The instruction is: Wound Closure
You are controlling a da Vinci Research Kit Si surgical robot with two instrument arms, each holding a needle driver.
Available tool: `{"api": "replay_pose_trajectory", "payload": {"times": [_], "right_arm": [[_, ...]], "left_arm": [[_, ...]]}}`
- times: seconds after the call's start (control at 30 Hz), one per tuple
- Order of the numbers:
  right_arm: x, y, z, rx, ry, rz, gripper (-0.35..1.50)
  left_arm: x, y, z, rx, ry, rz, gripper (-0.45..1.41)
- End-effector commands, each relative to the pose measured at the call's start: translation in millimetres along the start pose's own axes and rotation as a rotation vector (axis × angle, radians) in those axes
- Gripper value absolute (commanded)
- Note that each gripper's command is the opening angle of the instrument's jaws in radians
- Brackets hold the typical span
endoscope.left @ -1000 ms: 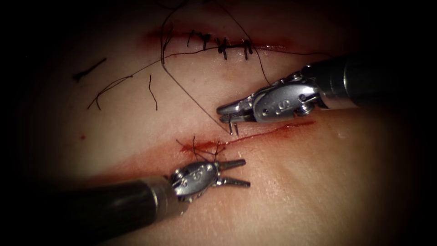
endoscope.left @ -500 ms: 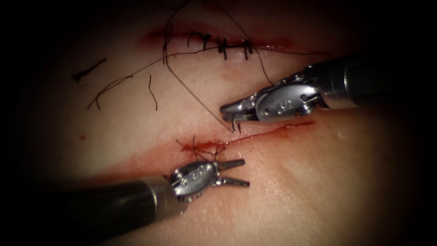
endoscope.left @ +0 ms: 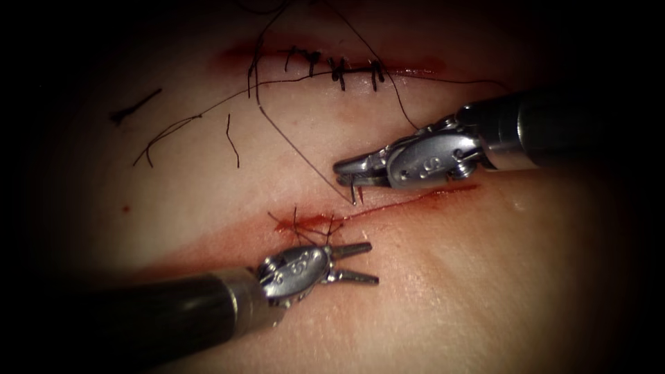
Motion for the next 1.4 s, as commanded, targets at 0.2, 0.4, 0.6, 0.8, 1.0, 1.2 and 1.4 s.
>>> {"api": "replay_pose_trajectory", "payload": {"times": [0.2,0.4,0.6,0.8,1.0,1.2,1.4], "right_arm": [[-0.4,-0.4,0.6,0.000,-0.004,-0.017,-0.35],[-0.5,0.3,0.3,-0.003,-0.012,-0.016,-0.35],[-0.7,0.7,0.1,-0.002,-0.012,-0.023,-0.35],[-0.7,0.9,0.1,-0.005,-0.012,-0.021,-0.35],[-0.7,0.2,0.6,-0.013,-0.014,-0.029,-0.35],[-0.7,-0.6,1.0,-0.014,-0.016,-0.037,-0.35],[-0.6,-1.2,1.3,-0.015,-0.017,-0.043,-0.35]], "left_arm": [[-0.5,0.0,0.7,-0.002,0.000,-0.003,0.44],[-0.5,0.0,0.7,-0.002,0.000,-0.003,0.41],[-0.5,0.1,0.8,-0.002,0.000,-0.003,0.41],[-0.5,0.1,0.8,-0.001,0.000,-0.003,0.39],[-0.5,0.1,0.8,-0.001,0.000,-0.003,0.39],[-0.5,0.1,0.8,-0.001,0.000,-0.003,0.39],[-0.5,0.1,0.8,-0.001,0.000,-0.003,0.39]]}}
